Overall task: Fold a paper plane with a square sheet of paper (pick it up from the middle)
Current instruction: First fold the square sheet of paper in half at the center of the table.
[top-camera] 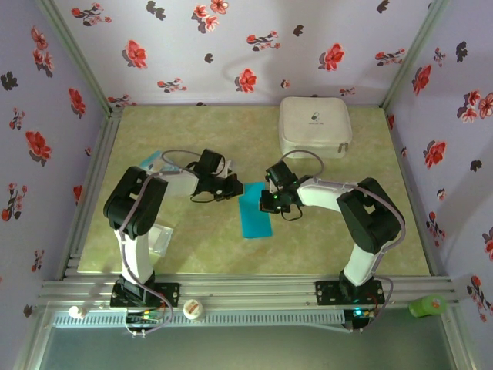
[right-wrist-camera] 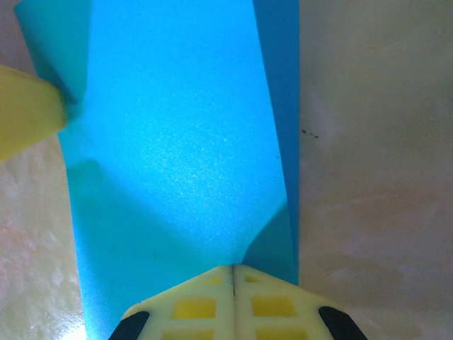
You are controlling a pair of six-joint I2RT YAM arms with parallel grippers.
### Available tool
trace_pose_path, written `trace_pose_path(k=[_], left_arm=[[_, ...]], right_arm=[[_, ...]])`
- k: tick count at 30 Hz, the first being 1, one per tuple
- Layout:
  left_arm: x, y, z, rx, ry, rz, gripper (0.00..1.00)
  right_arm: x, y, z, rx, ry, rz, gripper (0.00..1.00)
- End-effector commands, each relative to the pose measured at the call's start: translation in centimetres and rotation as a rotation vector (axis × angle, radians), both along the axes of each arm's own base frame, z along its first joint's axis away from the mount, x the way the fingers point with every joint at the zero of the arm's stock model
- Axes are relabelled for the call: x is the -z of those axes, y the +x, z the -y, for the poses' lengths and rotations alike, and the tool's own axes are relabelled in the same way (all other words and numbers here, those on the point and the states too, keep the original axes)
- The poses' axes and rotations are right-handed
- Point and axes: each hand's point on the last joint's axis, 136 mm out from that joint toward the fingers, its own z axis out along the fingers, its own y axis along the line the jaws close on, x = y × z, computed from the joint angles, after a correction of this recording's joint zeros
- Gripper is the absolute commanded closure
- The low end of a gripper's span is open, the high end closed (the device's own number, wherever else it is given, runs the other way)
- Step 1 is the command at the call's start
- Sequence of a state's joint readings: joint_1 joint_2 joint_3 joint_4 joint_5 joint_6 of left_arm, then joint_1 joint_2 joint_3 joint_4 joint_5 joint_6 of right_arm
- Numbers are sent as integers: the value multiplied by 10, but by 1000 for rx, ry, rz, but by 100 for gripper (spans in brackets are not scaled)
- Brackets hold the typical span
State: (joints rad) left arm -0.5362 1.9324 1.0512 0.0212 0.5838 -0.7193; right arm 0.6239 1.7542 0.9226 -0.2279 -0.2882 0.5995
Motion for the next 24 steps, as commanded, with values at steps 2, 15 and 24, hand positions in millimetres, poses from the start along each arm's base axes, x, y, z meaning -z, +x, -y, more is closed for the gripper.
trace_pose_path(k=[2, 15, 24], left_arm=[[-1, 15, -7, -31, 12, 6, 100], [52, 14, -36, -111, 117, -110, 100], [34, 45, -57, -280, 280, -127, 100]], right_arm=[[41, -32, 49, 12, -239, -131, 100], [47, -38, 53, 13, -247, -145, 100], [45, -36, 49, 11, -235, -149, 100]])
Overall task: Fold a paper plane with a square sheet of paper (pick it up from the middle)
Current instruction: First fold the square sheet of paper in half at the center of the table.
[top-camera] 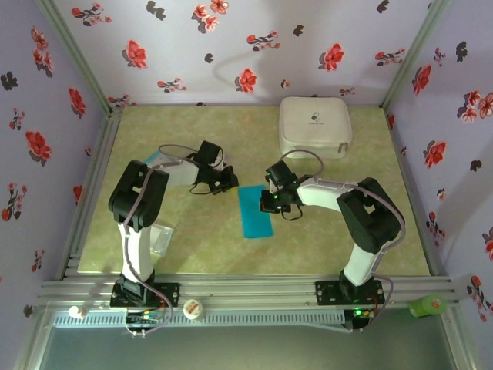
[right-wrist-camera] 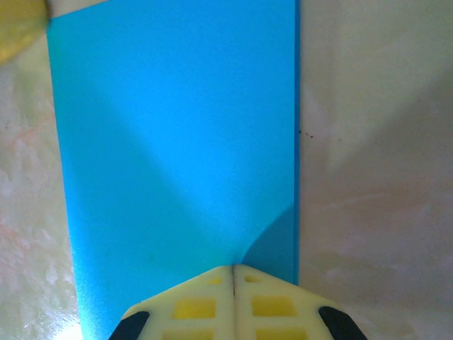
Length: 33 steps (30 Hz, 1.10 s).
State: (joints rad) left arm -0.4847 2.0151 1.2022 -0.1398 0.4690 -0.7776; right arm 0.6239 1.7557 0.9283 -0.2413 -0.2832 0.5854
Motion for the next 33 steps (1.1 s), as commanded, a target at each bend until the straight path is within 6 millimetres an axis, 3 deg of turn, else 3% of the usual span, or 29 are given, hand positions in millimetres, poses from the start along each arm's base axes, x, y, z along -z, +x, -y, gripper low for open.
trace_pose_path(k=[1, 5, 9, 12, 16, 23, 31, 33], left_arm=[[15, 9, -32, -130, 157, -49, 100], [-1, 19, -26, -122, 130, 1, 100], [-38, 23, -17, -93, 71, 108, 100], [-59, 15, -2, -32, 26, 170, 100], [-70, -7, 27, 26, -46, 179, 100], [-43, -33, 52, 100, -98, 111, 100], [-1, -32, 37, 62, -48, 85, 100], [14, -30, 25, 35, -27, 96, 100]], right_arm=[[44, -35, 48, 22, -224, -146, 100], [46, -36, 46, 6, -223, -155, 100], [45, -38, 50, -2, -238, -150, 100], [46, -37, 49, 8, -233, -150, 100], [49, -37, 46, 20, -215, -155, 100], [47, -39, 49, 28, -219, -148, 100], [50, -41, 52, 40, -222, -160, 100], [51, -41, 49, 43, -210, -161, 100]])
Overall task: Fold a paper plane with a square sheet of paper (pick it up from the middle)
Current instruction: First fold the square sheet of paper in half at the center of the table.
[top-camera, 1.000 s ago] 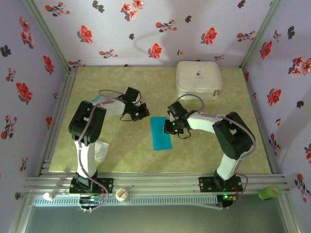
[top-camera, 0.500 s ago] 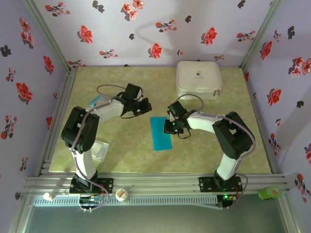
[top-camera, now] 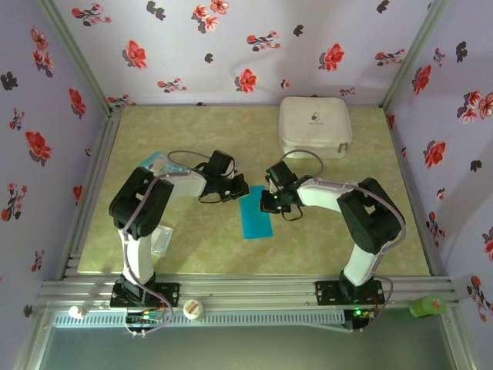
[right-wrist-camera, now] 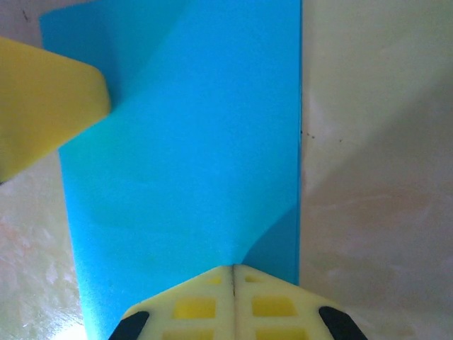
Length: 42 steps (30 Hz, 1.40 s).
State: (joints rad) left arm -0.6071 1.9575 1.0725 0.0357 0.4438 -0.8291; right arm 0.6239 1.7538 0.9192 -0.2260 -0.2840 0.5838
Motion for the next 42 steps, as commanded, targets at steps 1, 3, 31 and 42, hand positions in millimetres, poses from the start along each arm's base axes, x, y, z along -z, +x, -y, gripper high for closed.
trace_pose_path(k=[1, 3, 31, 42], left_arm=[[22, 10, -17, -54, 4, 35, 100], [32, 15, -33, -109, -9, 16, 100], [-39, 39, -28, -41, 47, 75, 100], [-12, 16, -7, 41, 35, 29, 100]], right_arm=[[51, -41, 50, 45, -216, -172, 100], [52, -42, 50, 43, -218, -174, 100], [46, -39, 53, 41, -234, -150, 100], [49, -42, 57, 47, -245, -161, 100]])
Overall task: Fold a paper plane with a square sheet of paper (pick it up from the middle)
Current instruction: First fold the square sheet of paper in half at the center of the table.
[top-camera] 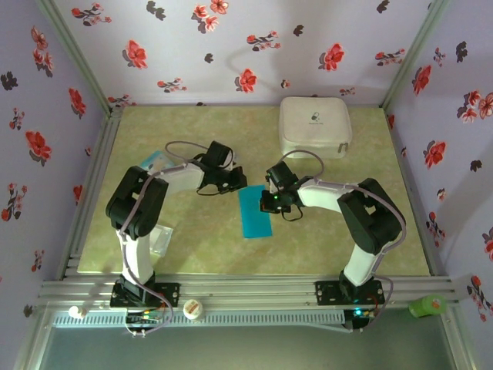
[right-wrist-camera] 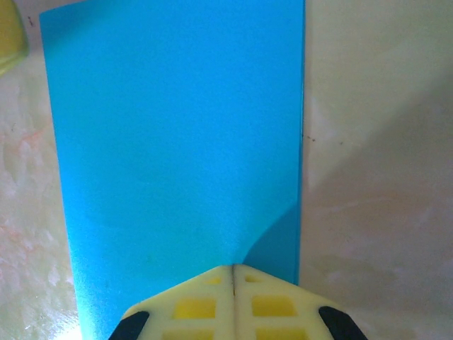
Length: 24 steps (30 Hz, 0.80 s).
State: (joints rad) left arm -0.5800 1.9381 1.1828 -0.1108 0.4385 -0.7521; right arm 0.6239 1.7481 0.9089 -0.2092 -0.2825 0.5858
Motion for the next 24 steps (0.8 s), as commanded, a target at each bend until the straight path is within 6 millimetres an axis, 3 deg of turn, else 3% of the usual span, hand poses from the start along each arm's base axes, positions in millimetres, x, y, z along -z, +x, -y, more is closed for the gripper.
trace_pose_path(k=[1, 6, 13, 19, 24], left_arm=[[19, -1, -6, 8, 9, -17, 100], [45, 2, -21, -50, 30, -59, 99], [55, 8, -43, -122, 68, -90, 99], [50, 11, -54, -180, 143, -144, 97], [22, 12, -41, -168, 119, -113, 96]], right_arm=[[49, -43, 57, 45, -251, -171, 100], [50, -43, 58, 50, -255, -175, 100], [51, -44, 58, 50, -253, -176, 100], [50, -45, 59, 49, -257, -178, 100], [50, -44, 57, 54, -247, -176, 100]])
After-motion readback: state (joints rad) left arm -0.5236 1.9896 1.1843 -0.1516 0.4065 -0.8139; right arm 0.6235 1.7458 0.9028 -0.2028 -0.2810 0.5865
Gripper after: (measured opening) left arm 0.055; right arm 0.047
